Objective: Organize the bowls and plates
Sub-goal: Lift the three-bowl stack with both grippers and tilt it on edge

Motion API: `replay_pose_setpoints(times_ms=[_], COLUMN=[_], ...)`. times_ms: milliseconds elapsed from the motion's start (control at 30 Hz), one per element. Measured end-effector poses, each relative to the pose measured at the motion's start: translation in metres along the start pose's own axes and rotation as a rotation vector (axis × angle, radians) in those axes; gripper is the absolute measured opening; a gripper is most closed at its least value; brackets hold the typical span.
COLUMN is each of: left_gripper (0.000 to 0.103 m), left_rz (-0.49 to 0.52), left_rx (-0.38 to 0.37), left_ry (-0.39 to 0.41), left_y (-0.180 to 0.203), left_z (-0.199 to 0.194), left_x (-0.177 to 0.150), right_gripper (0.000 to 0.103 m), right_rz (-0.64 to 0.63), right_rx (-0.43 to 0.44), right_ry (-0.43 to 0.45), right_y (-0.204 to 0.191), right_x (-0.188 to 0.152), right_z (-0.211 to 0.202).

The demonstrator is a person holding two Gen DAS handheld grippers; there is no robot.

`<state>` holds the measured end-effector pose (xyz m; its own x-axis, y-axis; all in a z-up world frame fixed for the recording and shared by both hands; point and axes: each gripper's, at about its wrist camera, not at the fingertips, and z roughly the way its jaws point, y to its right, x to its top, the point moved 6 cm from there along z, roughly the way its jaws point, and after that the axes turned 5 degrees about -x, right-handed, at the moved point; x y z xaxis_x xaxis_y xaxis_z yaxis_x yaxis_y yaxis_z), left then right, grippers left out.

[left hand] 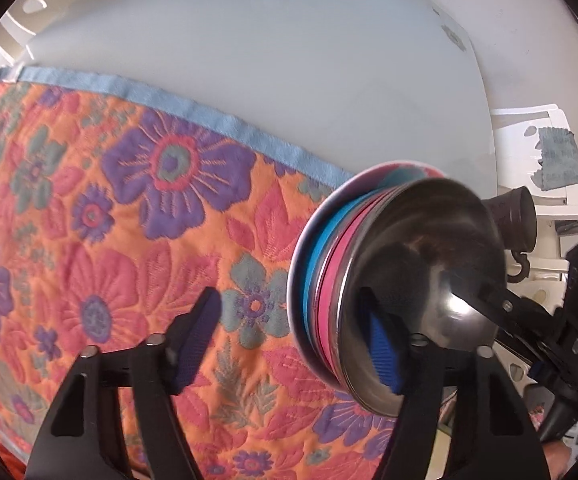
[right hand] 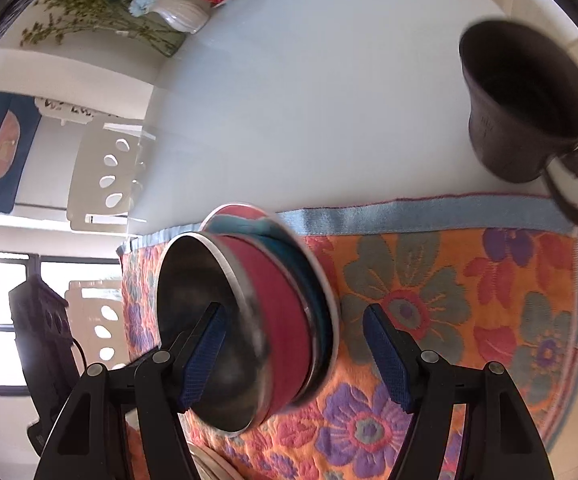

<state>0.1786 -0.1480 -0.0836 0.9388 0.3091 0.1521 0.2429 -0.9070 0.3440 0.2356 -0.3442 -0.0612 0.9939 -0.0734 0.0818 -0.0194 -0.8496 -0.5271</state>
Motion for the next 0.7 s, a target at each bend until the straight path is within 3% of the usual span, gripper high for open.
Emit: replay_pose_setpoints(times_ms=[100, 267, 333, 700], left_gripper=[0.051, 0.034, 0.034, 0.034], left_rz=[0.008, 0.054, 0.076, 0.163], left_rx=[-0.038, -0.088, -0.088, -0.048], left_ry=[-0.004, 0.013, 0.019, 0.053], left_y=[0.003, 0.017, 0.023, 0.041], left_z=[0.009, 0.011, 0.012, 0.004], left_x=[0.0, 0.003, 0.004, 0.006], right_gripper=[0.069, 0.06, 0.052, 0.051], right_rz=[0.009, 0.016, 0.034, -0.001], right_rx=[0.012, 0.043, 0.097, 0.103], right_ry=[-0.01, -0.012, -0.01, 0.019], right_y=[0.004, 0.006, 0.006, 0.001], right_x=[0.002, 0.004, 0.004, 0.001], right_z=[0.016, 0.034, 0.039, 0.034])
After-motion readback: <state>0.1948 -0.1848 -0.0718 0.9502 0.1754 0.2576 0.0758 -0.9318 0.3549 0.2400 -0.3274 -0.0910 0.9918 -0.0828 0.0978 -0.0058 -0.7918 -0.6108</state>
